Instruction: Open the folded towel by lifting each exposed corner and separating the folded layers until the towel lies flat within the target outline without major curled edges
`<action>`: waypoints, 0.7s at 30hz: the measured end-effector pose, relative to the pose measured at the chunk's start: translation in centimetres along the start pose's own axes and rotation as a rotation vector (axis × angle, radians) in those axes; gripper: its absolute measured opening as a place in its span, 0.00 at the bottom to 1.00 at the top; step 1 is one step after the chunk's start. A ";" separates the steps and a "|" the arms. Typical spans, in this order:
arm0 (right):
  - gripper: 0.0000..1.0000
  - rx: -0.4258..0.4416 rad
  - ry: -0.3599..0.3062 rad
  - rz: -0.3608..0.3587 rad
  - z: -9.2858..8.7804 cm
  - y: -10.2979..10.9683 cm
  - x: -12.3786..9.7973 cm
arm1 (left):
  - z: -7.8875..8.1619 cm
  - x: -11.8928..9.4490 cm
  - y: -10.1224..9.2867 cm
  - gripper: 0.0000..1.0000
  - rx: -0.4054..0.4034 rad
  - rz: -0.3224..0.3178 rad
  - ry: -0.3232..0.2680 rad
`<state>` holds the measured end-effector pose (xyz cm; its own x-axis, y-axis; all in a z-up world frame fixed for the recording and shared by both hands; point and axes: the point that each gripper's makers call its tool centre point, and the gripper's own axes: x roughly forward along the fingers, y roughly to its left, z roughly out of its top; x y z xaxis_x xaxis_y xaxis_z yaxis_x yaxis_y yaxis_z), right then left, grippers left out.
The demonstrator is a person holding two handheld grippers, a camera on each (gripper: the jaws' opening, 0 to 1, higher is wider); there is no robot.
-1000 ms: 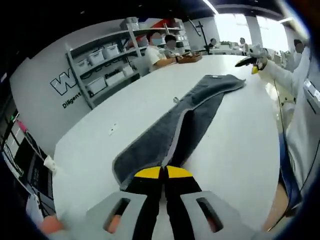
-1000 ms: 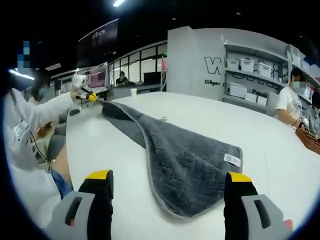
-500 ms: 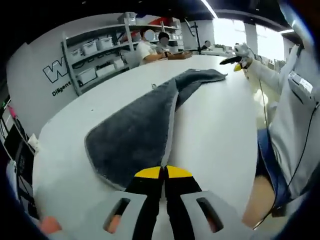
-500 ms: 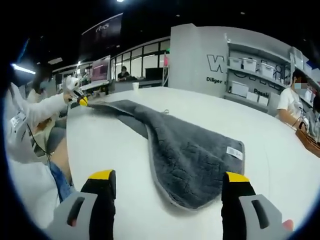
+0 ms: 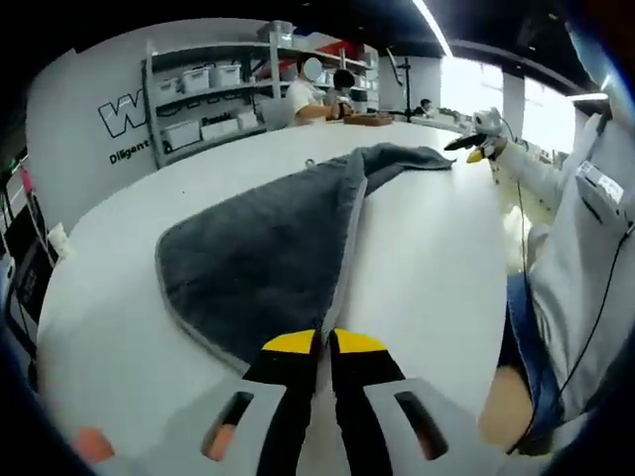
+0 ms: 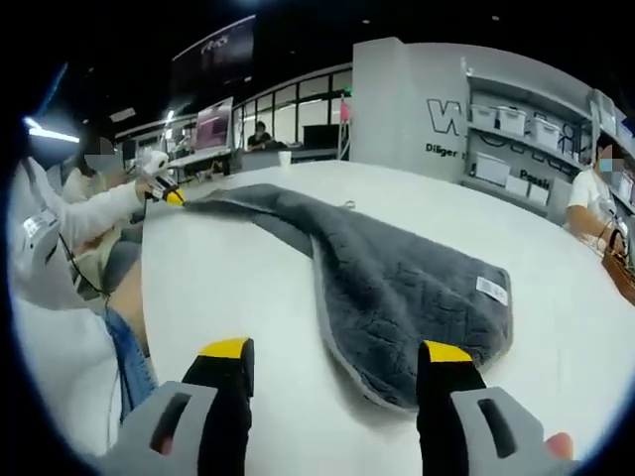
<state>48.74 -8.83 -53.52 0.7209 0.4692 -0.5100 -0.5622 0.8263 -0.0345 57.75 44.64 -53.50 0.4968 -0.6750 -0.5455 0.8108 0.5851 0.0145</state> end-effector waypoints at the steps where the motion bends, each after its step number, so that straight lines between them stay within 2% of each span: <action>1: 0.61 -0.008 0.008 -0.003 -0.2 0.0 0.1 | 0.3 -0.4 -0.1 0.18 -0.019 0.019 -0.018; 4: 0.51 -0.048 0.032 0.015 -0.8 0.4 0.4 | 1.8 -1.6 -0.7 0.27 -0.044 0.073 -0.094; 7: 0.48 -0.047 0.044 0.014 -0.9 0.3 0.8 | 2.9 -2.6 -1.5 0.33 -0.084 0.122 -0.166; 10: 0.43 -0.036 0.050 0.011 -1.0 0.0 1.1 | 3.4 -3.0 -2.1 0.52 -0.160 0.161 -0.217; 11: 0.41 -0.034 0.051 0.009 -1.0 0.0 1.1 | 3.3 -3.0 -2.2 0.60 -0.175 0.167 -0.220; 14: 0.34 -0.038 0.068 0.002 -1.3 -0.4 1.3 | 3.0 -2.9 -2.9 0.72 -0.219 0.178 -0.224; 18: 0.22 -0.039 0.088 0.007 -1.8 -0.6 1.6 | 3.2 -2.8 -3.7 0.77 -0.263 0.168 -0.263; 21: 0.14 -0.043 0.097 0.008 -2.1 -0.8 1.7 | 3.2 -2.5 -4.2 0.78 -0.276 0.157 -0.270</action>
<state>49.55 -9.32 -56.21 0.6749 0.4417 -0.5911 -0.5862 0.8075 -0.0659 54.08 42.40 -49.54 0.7008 -0.6401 -0.3149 0.6235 0.7641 -0.1656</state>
